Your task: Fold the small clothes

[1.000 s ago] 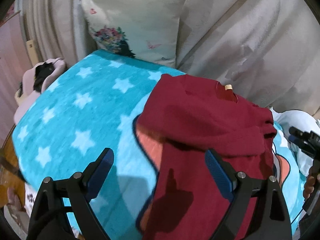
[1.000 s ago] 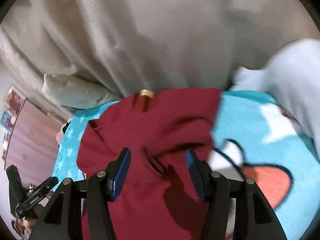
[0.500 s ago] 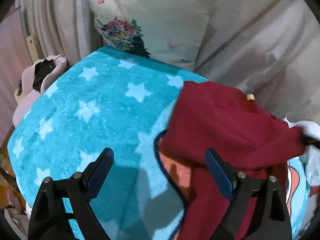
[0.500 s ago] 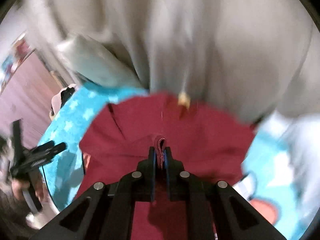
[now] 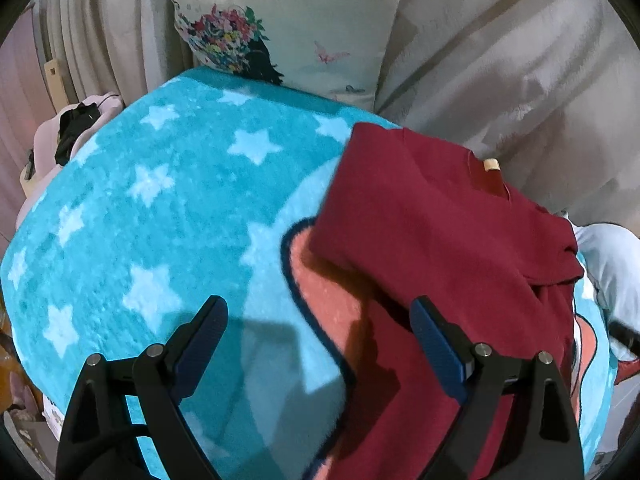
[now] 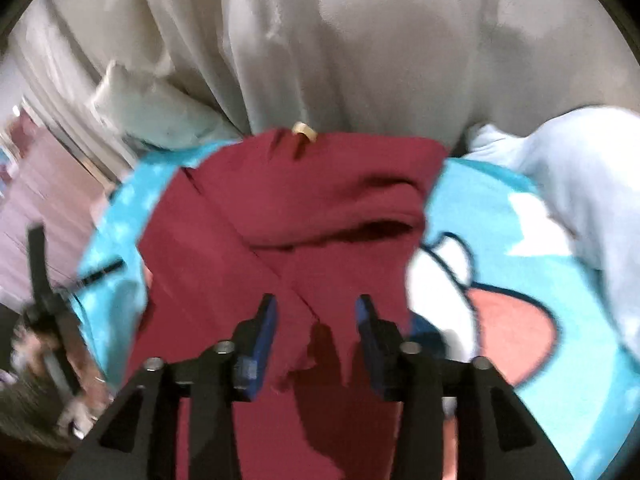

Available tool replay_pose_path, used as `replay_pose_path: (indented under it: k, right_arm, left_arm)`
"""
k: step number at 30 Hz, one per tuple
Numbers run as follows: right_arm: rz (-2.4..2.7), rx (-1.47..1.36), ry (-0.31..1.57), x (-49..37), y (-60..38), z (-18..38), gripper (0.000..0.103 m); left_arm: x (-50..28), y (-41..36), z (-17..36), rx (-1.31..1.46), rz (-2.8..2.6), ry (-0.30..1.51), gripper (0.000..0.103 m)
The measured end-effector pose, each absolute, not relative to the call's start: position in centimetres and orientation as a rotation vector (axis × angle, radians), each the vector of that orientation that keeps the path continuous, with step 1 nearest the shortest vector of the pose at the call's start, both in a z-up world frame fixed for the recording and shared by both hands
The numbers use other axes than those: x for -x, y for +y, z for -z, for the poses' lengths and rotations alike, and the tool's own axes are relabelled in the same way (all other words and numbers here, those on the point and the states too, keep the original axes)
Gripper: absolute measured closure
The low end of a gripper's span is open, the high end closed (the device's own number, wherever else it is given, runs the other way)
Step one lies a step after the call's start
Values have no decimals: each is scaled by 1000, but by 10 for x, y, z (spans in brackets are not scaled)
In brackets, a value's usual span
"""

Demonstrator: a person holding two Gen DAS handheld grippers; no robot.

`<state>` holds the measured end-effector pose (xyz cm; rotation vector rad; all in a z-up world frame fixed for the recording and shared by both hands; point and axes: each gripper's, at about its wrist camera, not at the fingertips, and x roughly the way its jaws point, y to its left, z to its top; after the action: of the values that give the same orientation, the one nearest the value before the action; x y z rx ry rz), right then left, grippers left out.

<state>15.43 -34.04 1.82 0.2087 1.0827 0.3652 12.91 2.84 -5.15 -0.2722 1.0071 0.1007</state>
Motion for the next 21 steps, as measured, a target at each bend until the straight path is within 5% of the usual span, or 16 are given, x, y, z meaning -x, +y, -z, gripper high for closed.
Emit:
replay_pose_path:
  k: [6, 8, 16, 21]
  right_arm:
    - [-375, -138, 1273, -170, -297, 57, 50]
    - [-366, -140, 1267, -162, -295, 55, 97]
    - [-318, 38, 1024, -178, -289, -47, 97]
    - [-162, 121, 981, -240, -302, -40, 97]
  left_arm:
    - [-120, 14, 49, 263, -67, 1009, 11]
    - [-116, 15, 47, 258, -71, 1003, 11]
    - [-115, 47, 48, 317, -146, 986, 11]
    - [-126, 53, 54, 350, -141, 1005, 11]
